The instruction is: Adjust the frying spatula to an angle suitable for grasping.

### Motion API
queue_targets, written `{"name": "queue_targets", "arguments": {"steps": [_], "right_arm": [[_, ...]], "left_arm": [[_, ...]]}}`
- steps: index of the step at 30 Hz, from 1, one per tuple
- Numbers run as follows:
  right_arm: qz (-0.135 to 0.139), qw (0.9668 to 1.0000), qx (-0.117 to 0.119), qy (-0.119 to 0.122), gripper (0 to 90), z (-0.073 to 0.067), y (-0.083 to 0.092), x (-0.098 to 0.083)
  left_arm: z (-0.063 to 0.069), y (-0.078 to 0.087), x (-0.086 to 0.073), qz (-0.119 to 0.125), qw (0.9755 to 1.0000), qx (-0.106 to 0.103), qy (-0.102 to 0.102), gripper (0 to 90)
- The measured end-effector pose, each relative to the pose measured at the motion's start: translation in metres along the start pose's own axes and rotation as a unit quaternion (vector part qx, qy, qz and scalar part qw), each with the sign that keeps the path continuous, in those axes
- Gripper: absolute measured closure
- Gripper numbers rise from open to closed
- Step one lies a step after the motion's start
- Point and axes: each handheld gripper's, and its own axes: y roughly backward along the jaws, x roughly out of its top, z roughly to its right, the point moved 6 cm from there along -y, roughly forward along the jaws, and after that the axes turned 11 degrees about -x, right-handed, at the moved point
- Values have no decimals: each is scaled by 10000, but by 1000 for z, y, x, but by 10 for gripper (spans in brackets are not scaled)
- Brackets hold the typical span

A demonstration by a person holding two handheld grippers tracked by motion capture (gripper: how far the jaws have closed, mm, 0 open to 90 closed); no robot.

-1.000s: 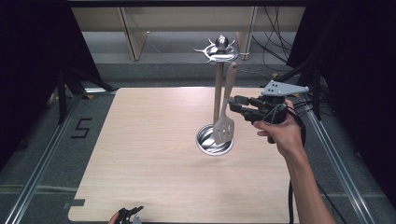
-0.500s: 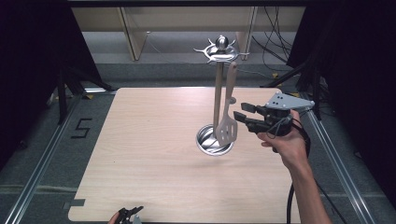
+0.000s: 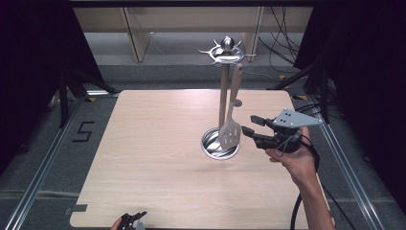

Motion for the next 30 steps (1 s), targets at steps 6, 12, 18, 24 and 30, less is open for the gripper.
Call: {"name": "queue_targets", "arguments": {"steps": [6, 12, 18, 24, 30], "right_arm": [[-116, 9999, -87, 8, 504, 6, 1, -15], [-262, 9997, -6, -28, 492, 2, 1, -23], [-278, 9996, -48, -23, 462, -1, -1, -29], [-529, 9985, -36, -169, 433, -5, 2, -39], [-640, 9977, -44, -223, 419, -6, 0, -50]], "left_arm": [[0, -1, 0, 4, 10000, 27, -6, 180], [0, -1, 0, 15, 10000, 5, -16, 180], [0, -1, 1, 11, 10000, 12, -16, 180], [0, -1, 1, 2, 10000, 28, -15, 180], [0, -2, 2, 4, 10000, 9, -5, 180]]}}
